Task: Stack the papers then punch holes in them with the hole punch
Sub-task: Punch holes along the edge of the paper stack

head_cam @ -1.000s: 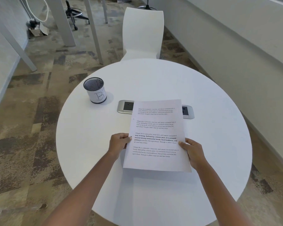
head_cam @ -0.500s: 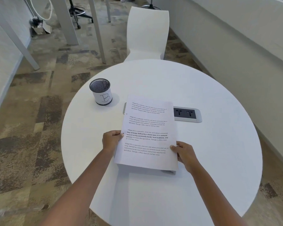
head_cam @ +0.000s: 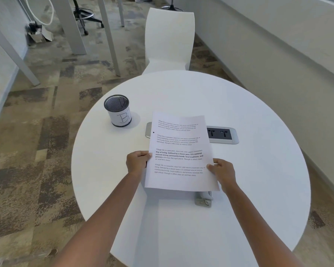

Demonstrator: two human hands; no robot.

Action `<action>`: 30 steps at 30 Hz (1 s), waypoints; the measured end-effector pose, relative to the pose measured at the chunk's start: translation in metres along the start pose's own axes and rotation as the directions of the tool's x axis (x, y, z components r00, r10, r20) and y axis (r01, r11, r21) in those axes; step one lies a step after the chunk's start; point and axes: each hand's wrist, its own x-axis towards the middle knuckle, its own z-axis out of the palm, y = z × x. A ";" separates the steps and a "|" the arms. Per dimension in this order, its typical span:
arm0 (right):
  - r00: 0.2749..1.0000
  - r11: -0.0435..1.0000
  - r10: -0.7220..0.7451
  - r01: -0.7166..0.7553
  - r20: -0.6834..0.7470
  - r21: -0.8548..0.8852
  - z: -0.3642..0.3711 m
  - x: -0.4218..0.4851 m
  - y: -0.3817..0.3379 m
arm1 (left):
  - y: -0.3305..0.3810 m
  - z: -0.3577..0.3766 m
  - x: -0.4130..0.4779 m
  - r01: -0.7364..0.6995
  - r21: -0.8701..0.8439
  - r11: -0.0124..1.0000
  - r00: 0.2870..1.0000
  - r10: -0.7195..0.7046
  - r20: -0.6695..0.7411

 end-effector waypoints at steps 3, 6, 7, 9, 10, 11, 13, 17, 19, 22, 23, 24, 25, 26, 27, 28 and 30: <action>0.999 1.000 0.006 -0.007 -0.047 -0.022 -0.010 0.004 0.000 | 0.007 0.013 -0.004 -0.026 0.013 1.000 1.000 0.025 0.015; 0.996 0.999 0.008 -0.011 -0.093 -0.038 -0.023 0.009 0.000 | 0.011 0.027 -0.007 -0.046 0.034 0.998 0.998 0.044 0.041; 0.994 0.999 0.007 -0.012 -0.112 -0.038 -0.029 0.011 0.001 | 0.012 0.033 -0.008 -0.051 0.040 0.998 0.997 0.048 0.056; 0.989 0.999 0.015 -0.022 -0.146 -0.043 -0.041 0.015 0.004 | 0.013 0.046 -0.012 -0.062 0.052 0.997 0.994 0.057 0.091; 0.987 0.998 0.020 -0.029 -0.160 -0.053 -0.047 0.017 0.006 | 0.013 0.053 -0.014 -0.068 0.065 0.996 0.992 0.061 0.107; 0.984 0.997 0.022 -0.034 -0.175 -0.065 -0.054 0.019 0.008 | 0.013 0.060 -0.017 -0.075 0.081 0.994 0.990 0.064 0.124; 0.978 0.996 0.025 -0.042 -0.206 -0.078 -0.069 0.022 0.013 | 0.013 0.077 -0.025 -0.088 0.103 0.991 0.985 0.071 0.160; 0.961 0.993 0.034 -0.064 -0.273 -0.102 -0.102 0.028 0.025 | 0.012 0.112 -0.044 -0.098 0.127 0.987 0.974 0.069 0.218; 0.953 0.990 0.039 -0.079 -0.301 -0.121 -0.118 0.029 0.033 | 0.009 0.130 -0.055 -0.106 0.151 0.983 0.968 0.067 0.241; 0.940 0.982 0.070 -0.124 -0.333 -0.144 -0.139 0.031 0.048 | -0.002 0.156 -0.069 -0.121 0.215 0.969 0.959 0.058 0.276; 0.938 0.980 0.085 -0.140 -0.337 -0.144 -0.145 0.031 0.053 | -0.007 0.164 -0.075 -0.117 0.235 0.965 0.957 0.045 0.288; 0.936 0.976 0.099 -0.157 -0.339 -0.148 -0.151 0.031 0.058 | -0.012 0.171 -0.080 -0.109 0.255 0.961 0.955 0.030 0.296; 0.934 0.973 0.110 -0.172 -0.339 -0.156 -0.156 0.031 0.063 | -0.017 0.177 -0.085 -0.102 0.274 0.956 0.954 0.016 0.301; 0.933 0.969 0.121 -0.186 -0.340 -0.165 -0.161 0.031 0.068 | -0.021 0.183 -0.090 -0.100 0.290 0.952 0.953 0.007 0.304; 0.930 0.966 0.134 -0.200 -0.342 -0.165 -0.167 0.031 0.073 | -0.026 0.187 -0.096 -0.101 0.304 0.947 0.951 0.001 0.310; 0.926 0.963 0.153 -0.218 -0.346 -0.156 -0.172 0.031 0.078 | -0.030 0.192 -0.101 -0.104 0.322 0.941 0.949 -0.003 0.316; 0.916 0.955 0.188 -0.255 -0.354 -0.154 -0.181 0.031 0.087 | -0.040 0.200 -0.108 -0.095 0.371 0.924 0.949 -0.029 0.314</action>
